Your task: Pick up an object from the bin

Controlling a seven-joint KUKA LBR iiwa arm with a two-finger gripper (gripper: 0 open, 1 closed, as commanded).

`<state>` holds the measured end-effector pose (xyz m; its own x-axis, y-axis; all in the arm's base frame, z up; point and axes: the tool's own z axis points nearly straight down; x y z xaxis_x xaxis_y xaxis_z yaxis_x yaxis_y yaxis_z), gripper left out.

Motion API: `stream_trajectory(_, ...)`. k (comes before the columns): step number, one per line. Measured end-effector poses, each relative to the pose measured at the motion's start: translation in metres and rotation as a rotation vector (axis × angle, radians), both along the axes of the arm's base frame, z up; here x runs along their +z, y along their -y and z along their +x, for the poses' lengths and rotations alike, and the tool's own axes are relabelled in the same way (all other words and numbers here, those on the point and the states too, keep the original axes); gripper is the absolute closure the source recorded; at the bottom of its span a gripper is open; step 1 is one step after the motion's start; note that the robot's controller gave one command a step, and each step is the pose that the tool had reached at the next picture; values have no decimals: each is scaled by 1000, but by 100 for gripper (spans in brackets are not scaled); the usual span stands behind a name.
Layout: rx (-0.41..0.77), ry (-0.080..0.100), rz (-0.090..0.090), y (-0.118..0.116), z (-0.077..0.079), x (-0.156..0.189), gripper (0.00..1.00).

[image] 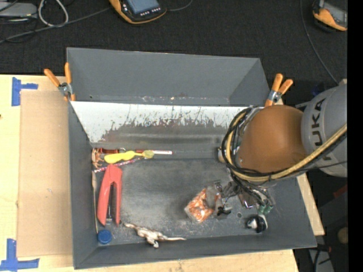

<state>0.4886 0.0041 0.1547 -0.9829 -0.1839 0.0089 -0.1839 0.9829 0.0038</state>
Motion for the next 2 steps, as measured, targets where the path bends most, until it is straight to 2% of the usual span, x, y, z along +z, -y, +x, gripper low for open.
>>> stream_trajectory(1, 6, -12, 1, -3, -2, 37, 100)
stream_trajectory(2, 148, -5, 2, 17, 14, -9, 100)
